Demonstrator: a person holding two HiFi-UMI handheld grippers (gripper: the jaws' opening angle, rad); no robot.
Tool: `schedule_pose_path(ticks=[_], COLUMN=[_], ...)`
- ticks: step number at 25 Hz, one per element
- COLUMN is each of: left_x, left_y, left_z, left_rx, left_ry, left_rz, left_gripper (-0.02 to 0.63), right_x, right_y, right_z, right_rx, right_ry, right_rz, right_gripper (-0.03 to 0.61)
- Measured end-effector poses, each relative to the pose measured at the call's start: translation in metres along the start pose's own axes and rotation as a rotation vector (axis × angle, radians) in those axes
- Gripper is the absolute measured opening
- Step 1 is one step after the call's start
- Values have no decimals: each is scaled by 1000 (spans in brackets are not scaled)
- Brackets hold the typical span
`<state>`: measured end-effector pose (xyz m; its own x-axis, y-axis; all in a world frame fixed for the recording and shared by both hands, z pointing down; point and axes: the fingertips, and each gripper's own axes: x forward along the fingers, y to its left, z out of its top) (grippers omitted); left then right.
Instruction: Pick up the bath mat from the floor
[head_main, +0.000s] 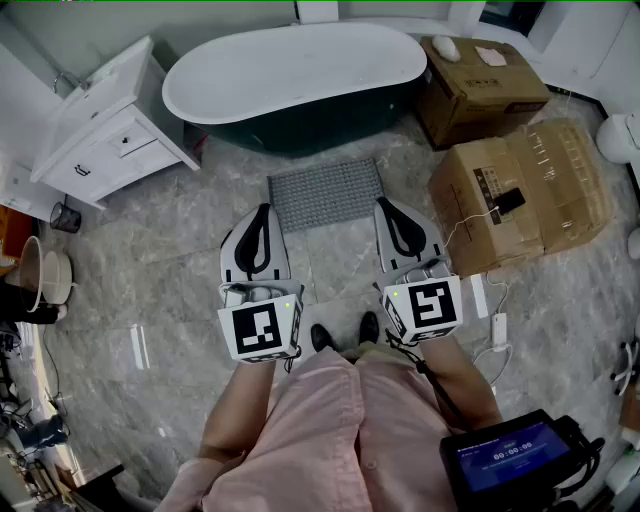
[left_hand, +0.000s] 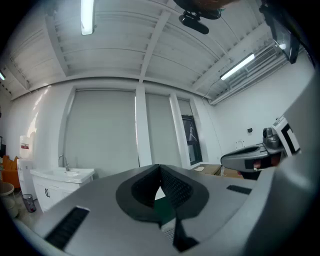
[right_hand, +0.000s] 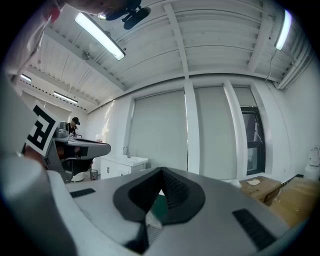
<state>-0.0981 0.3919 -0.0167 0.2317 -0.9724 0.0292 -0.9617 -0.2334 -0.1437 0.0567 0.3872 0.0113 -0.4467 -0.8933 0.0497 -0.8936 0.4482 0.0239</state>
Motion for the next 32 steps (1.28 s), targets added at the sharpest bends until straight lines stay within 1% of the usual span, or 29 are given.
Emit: schedule_pose_path(ticks=[6, 11, 13, 17, 19, 22, 24, 28, 32], left_x=[0, -3, -5, -8, -1, 15, 19, 19, 16], left_y=[0, 1, 0, 0, -12, -38, -46, -50, -42], left_z=[0, -2, -5, -8, -6, -3, -1, 3, 3], left_rx=[-5, -8, -9, -10, -3, 16, 32, 59, 75], left_ry=[5, 8, 11, 19, 25, 35, 41, 52, 70], left_rz=[1, 12, 16, 21, 27, 39, 52, 85, 117], left_gripper=[25, 25, 25, 25, 25, 25, 25, 25, 25], right_x=[-1, -4, -8, -12, -14, -17, -18, -19, -14], right_y=[-3, -1, -3, -7, -24, -60, -73, -91, -103], right_z=[1, 0, -2, -5, -8, -15, -18, -20, -23], right_rx=[-1, -1, 11, -3, 7, 19, 23, 35, 46], right_ry=[1, -4, -6, 0, 1, 3, 1, -4, 6], right_rz=[-6, 18, 12, -10, -16, -15, -8, 5, -3], right_gripper=[17, 17, 17, 18, 18, 18, 18, 18, 18])
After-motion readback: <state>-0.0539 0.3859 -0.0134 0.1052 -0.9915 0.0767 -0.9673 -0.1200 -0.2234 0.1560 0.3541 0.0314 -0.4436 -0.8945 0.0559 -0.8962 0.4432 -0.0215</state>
